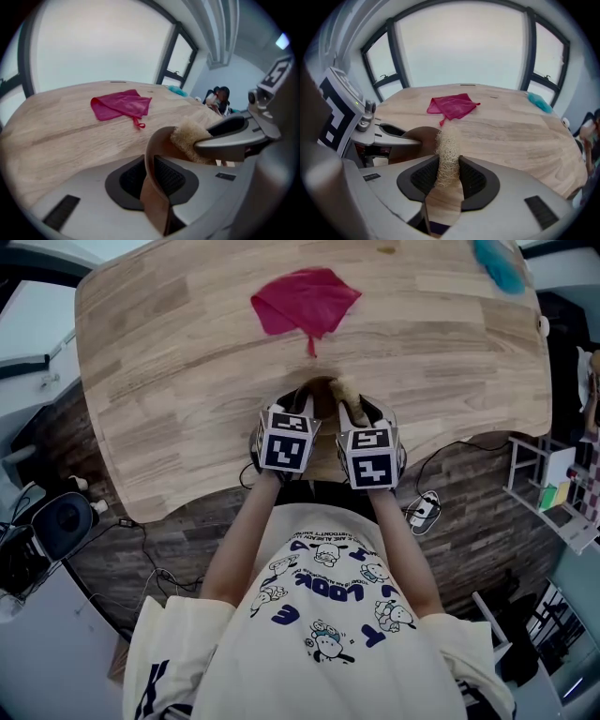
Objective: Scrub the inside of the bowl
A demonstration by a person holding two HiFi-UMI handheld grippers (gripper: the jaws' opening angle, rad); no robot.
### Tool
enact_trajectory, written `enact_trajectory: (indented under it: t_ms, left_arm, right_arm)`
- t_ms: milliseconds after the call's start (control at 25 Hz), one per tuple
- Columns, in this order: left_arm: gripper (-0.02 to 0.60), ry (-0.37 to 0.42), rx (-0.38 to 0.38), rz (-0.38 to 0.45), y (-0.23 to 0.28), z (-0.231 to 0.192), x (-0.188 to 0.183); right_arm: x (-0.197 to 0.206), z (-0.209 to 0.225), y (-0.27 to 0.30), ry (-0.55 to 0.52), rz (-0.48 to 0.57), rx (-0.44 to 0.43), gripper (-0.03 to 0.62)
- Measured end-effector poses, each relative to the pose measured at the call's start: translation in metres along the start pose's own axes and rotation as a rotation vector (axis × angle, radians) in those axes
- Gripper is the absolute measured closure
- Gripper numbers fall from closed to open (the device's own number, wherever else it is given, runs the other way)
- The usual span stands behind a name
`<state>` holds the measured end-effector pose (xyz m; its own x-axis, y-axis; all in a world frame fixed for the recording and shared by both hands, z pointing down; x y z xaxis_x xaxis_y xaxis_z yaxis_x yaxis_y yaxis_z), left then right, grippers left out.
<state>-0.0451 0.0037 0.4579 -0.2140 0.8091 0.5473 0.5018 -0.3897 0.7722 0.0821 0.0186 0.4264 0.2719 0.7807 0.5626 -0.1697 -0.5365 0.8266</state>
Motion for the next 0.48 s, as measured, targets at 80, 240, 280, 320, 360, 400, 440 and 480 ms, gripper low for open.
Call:
enact_trajectory:
  t_ms: [80,240,280,320,360,400,440,480]
  left_arm:
    - [0.505,0.095,-0.014,-0.019,0.0003,0.0019,-0.0021]
    - [0.505,0.142,-0.022,-0.018,0.0,0.0014,-0.0066]
    - [0.505,0.136,-0.013,-0.017,0.0004,0.0009,-0.007]
    - [0.505,0.131,-0.002,-0.016,0.0007,0.0006,-0.0073]
    - [0.505,0.131,0.007,-0.015,0.0009,0.0005,-0.0078]
    - [0.505,0.137,0.013,-0.016,0.001,0.0007,-0.0083]
    - [0.505,0.148,0.015,-0.019,0.0009,0.0011,-0.0089]
    - [0.505,0.159,0.017,-0.021,0.0009,0.0016,-0.0093]
  right_arm:
    - [-0.0041,-0.0025,0.0017,-0.095,0.004,-0.02,0.471]
    - [-0.0087,-0.0045,0.0042,-0.224,0.013,-0.041,0.471]
    - [-0.0097,-0.0049,0.0045,-0.241,0.015,-0.049,0.471]
    - [-0.0104,-0.0052,0.0048,-0.256,0.017,-0.058,0.471]
    - [-0.011,-0.0055,0.0049,-0.271,0.018,-0.066,0.471]
    - [-0.0114,-0.0057,0.0051,-0.287,0.019,-0.072,0.471]
    - [-0.0118,-0.0057,0.0053,-0.302,0.019,-0.077,0.471]
    - [-0.0121,-0.0056,0.0056,-0.314,0.02,-0.083,0.471]
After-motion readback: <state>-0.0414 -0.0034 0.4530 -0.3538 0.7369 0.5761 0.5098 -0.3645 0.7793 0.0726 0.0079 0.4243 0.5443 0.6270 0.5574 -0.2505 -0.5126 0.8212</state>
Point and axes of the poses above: the fingertips, and each gripper's own axes: y forward along the fingers, z to its right, x out of its underside, the point moved 7 cm from there along -y, backward along the fingers, and after that the axes turned 6 degrees about x, right-handed, at the moved point
